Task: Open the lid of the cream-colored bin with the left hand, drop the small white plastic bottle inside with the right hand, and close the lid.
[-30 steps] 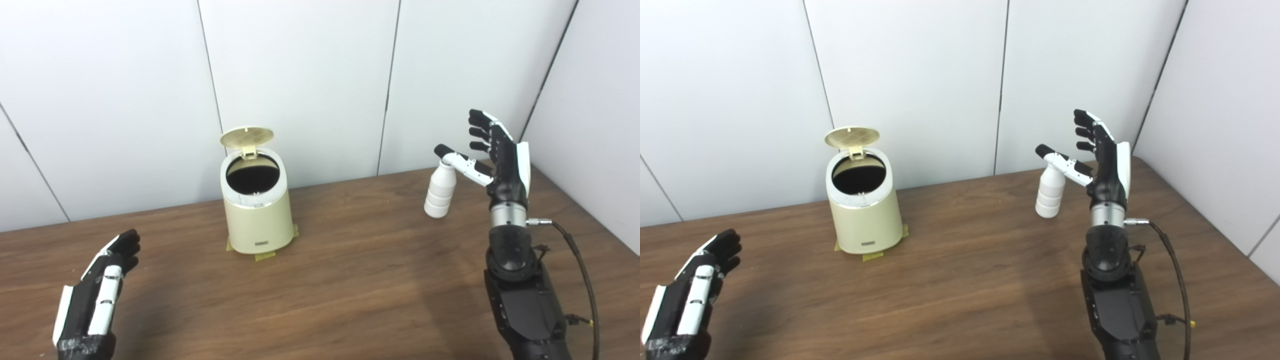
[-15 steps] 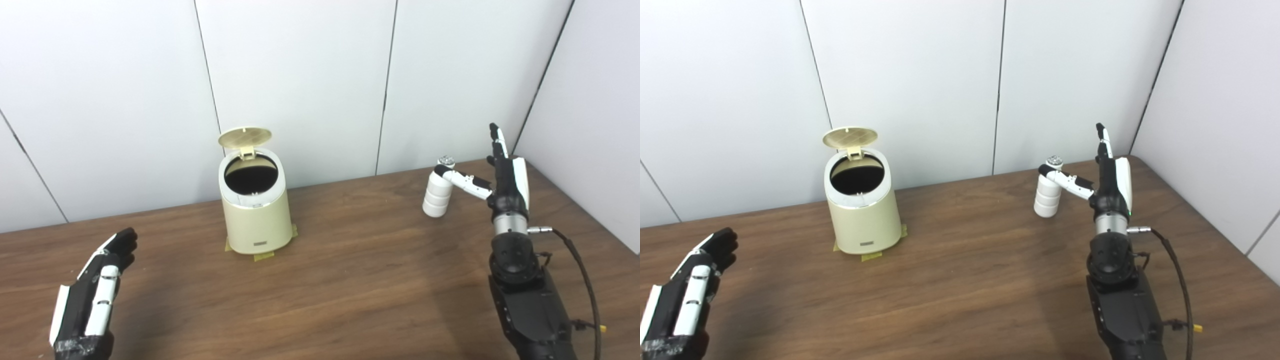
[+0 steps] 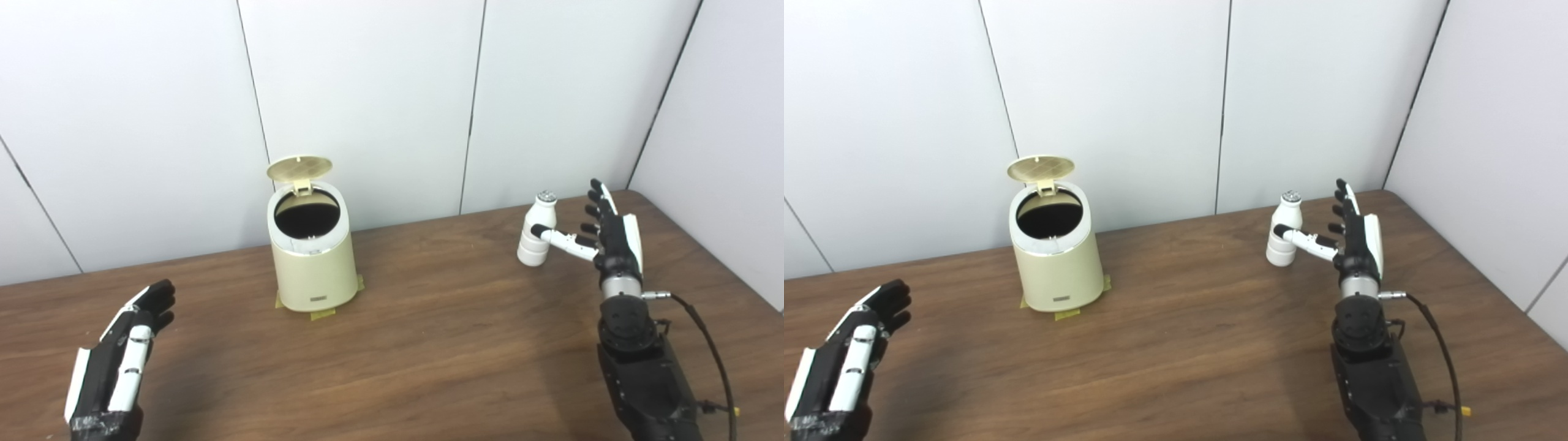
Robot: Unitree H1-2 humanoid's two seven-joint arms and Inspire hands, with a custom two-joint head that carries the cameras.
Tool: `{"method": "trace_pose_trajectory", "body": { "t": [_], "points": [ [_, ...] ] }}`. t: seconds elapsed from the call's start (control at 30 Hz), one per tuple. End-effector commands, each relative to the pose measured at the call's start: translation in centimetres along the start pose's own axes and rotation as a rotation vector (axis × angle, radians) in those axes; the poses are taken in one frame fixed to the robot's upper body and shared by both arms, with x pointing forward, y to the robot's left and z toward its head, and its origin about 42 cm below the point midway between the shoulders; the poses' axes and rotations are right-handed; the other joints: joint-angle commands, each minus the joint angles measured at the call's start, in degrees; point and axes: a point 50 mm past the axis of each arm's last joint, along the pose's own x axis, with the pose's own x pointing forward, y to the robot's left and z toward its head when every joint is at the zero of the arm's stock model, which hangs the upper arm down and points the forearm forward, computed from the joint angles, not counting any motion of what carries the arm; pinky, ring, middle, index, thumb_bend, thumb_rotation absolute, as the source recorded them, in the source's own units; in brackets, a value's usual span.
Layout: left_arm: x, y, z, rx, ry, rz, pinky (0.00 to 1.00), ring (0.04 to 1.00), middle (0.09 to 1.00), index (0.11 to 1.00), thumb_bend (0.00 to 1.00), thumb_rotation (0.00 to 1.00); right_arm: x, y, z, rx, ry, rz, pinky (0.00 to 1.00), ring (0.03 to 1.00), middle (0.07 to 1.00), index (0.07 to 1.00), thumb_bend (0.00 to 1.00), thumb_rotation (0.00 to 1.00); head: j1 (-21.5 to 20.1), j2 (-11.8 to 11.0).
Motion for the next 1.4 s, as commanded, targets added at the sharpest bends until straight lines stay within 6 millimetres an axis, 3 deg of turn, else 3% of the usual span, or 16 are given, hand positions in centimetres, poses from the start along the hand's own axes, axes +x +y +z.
{"method": "trace_pose_trajectory", "body": {
  "t": [0.0, 0.33, 0.53, 0.67, 0.93, 1.1, 1.37],
  "points": [
    [1.5, -0.1, 1.9, 0.014, -0.1, -0.011, 0.89, 0.879, 0.856, 0.833, 0.21, 0.74, 1.8, -1.1, 2.5, 0.021, -0.057, -0.021, 0.74, 0.856, 0.913, 0.933, 0.85, 0.27, 0.0, 0.02],
    [1.5, -0.4, 2.3, 0.026, -0.107, 0.003, 0.89, 0.867, 0.841, 0.825, 0.24, 0.76, 2.6, -0.8, 1.6, 0.004, 0.014, -0.013, 0.67, 0.787, 0.842, 0.876, 0.87, 0.26, 0.33, 0.3],
    [1.5, -0.5, 2.4, 0.032, -0.105, 0.003, 0.87, 0.855, 0.832, 0.817, 0.23, 0.77, 3.6, -0.3, 0.6, -0.006, 0.018, 0.003, 0.66, 0.768, 0.834, 0.859, 0.85, 0.21, 0.57, 0.31],
    [1.5, -0.5, 2.5, 0.03, -0.103, 0.003, 0.87, 0.856, 0.834, 0.815, 0.27, 0.74, 4.0, 0.2, 0.3, -0.012, 0.033, 0.008, 0.52, 0.666, 0.768, 0.837, 0.86, 0.22, 0.6, 0.4],
    [1.4, -0.8, 2.8, 0.035, -0.098, 0.004, 0.88, 0.867, 0.839, 0.82, 0.26, 0.74, 4.3, 0.5, 0.2, -0.014, 0.027, 0.046, 0.56, 0.699, 0.785, 0.829, 0.87, 0.23, 0.65, 0.61],
    [1.3, -0.8, 2.7, 0.037, -0.093, 0.008, 0.86, 0.854, 0.832, 0.817, 0.25, 0.73, 4.5, 0.7, 0.2, -0.056, 0.004, 0.064, 0.65, 0.747, 0.8, 0.813, 0.9, 0.27, 0.69, 0.7],
    [1.4, -0.7, 2.5, 0.029, -0.093, 0.008, 0.87, 0.86, 0.834, 0.818, 0.26, 0.73, 4.5, 1.4, 0.5, -0.064, -0.001, 0.083, 0.61, 0.713, 0.789, 0.827, 0.89, 0.25, 0.74, 0.7]
  ]
}}
